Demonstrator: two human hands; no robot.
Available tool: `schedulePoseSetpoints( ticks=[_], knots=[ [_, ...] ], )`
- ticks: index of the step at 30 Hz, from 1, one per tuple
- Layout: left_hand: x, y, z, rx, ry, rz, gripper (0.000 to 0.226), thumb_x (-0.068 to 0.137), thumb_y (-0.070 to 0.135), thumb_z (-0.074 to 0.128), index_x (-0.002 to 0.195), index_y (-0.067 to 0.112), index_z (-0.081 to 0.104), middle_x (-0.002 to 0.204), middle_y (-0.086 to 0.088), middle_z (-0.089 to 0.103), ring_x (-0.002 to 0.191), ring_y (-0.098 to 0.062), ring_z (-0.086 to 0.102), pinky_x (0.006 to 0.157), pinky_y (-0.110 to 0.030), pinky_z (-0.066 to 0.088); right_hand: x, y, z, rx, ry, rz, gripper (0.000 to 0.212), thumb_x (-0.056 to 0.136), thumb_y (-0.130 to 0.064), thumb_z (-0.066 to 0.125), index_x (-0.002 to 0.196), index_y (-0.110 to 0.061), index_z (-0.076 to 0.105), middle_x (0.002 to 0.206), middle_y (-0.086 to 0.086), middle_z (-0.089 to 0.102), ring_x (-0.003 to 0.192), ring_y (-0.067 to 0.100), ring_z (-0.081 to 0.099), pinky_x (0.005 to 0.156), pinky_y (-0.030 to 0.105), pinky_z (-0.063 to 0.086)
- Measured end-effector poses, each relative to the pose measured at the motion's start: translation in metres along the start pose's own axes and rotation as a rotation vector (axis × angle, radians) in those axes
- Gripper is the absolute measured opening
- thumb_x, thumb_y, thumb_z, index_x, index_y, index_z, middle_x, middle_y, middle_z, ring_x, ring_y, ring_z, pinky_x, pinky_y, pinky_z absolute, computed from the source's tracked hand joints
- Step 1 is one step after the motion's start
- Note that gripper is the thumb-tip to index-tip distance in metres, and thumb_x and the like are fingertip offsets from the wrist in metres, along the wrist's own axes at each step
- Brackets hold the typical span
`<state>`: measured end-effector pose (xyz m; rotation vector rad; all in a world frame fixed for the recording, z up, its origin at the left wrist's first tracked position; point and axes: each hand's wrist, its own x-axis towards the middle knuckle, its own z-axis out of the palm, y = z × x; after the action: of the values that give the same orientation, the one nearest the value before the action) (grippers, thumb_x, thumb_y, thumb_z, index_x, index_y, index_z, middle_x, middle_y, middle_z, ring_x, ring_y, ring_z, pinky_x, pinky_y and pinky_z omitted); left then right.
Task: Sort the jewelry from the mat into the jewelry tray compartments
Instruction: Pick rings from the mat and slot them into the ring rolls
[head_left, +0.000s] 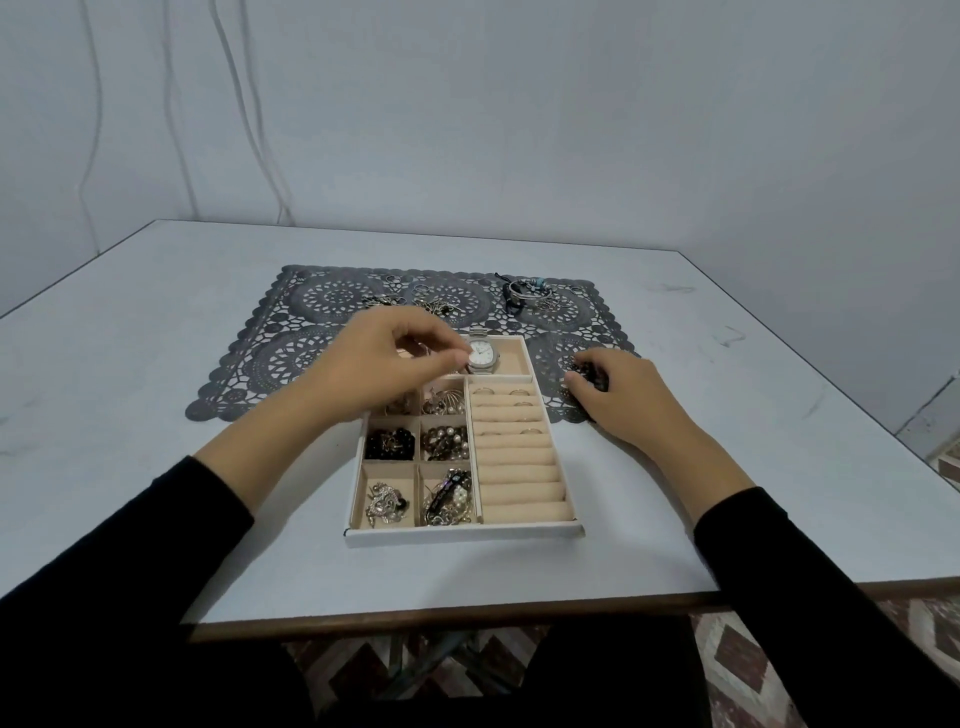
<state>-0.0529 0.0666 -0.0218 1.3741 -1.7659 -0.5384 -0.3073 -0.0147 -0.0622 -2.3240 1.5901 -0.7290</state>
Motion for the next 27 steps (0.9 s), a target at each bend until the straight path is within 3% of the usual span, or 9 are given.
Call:
schedulePoseSetpoints(
  ticks=[5, 8, 11, 13, 22, 27],
  knots=[
    [0.027, -0.035, -0.023, 0.039, 0.222, -0.071, 0.015, 0.092, 0.023, 0.064, 0.105, 0.021, 0.071, 0.098, 0.008, 0.071, 0.089, -0.007, 0.065, 0.074, -0.018, 0.051, 0.036, 0.002, 0.000, 0.004, 0.033, 0.002, 0.037, 0.094, -0.031, 0.054, 0.126, -0.013, 0.059, 0.124, 0.004, 0.062, 0.116, 0.020, 0.053, 0.092, 0.024, 0.037],
    [0.049, -0.065, -0.038, 0.148, 0.270, -0.121, 0.019, 0.096, 0.024, 0.059, 0.111, 0.020, 0.070, 0.108, 0.005, 0.069, 0.092, -0.006, 0.064, 0.070, -0.014, 0.051, 0.061, 0.002, 0.004, 0.008, 0.036, 0.036, 0.040, 0.094, -0.030, 0.055, 0.128, -0.011, 0.057, 0.128, 0.007, 0.059, 0.121, 0.022, 0.050, 0.098, 0.026, 0.036],
    [0.069, -0.096, -0.050, 0.308, 0.262, -0.151, 0.023, 0.098, 0.027, 0.055, 0.115, 0.024, 0.070, 0.121, 0.003, 0.067, 0.112, -0.015, 0.059, 0.098, -0.035, 0.046, 0.085, 0.003, 0.013, 0.021, 0.060, 0.064, 0.039, 0.093, -0.027, 0.055, 0.127, -0.009, 0.059, 0.127, 0.008, 0.060, 0.119, 0.024, 0.053, 0.099, 0.030, 0.038],
    [0.078, -0.110, -0.054, 0.368, 0.239, -0.169, 0.025, 0.098, 0.026, 0.055, 0.119, 0.020, 0.068, 0.124, -0.002, 0.065, 0.119, -0.020, 0.055, 0.102, -0.039, 0.040, 0.099, 0.003, 0.017, 0.029, 0.078, 0.083, 0.037, 0.093, -0.027, 0.056, 0.125, -0.008, 0.060, 0.125, 0.009, 0.061, 0.116, 0.025, 0.055, 0.099, 0.032, 0.040],
    [0.124, -0.140, -0.058, 0.423, 0.209, -0.175, 0.023, 0.095, 0.026, 0.060, 0.114, 0.018, 0.070, 0.119, -0.003, 0.066, 0.114, -0.020, 0.057, 0.098, -0.034, 0.042, 0.140, 0.016, 0.037, 0.021, 0.140, 0.130, 0.031, 0.093, -0.027, 0.057, 0.117, -0.010, 0.067, 0.116, 0.012, 0.059, 0.109, 0.025, 0.055, 0.096, 0.029, 0.038],
    [0.143, -0.147, -0.055, 0.393, 0.163, -0.193, 0.015, 0.090, 0.031, 0.067, 0.101, 0.024, 0.075, 0.102, 0.004, 0.067, 0.094, -0.014, 0.060, 0.082, -0.027, 0.045, 0.148, 0.023, 0.041, 0.028, 0.150, 0.150, 0.027, 0.092, -0.025, 0.059, 0.113, -0.011, 0.068, 0.119, 0.015, 0.055, 0.110, 0.027, 0.055, 0.096, 0.031, 0.039]
  ],
)
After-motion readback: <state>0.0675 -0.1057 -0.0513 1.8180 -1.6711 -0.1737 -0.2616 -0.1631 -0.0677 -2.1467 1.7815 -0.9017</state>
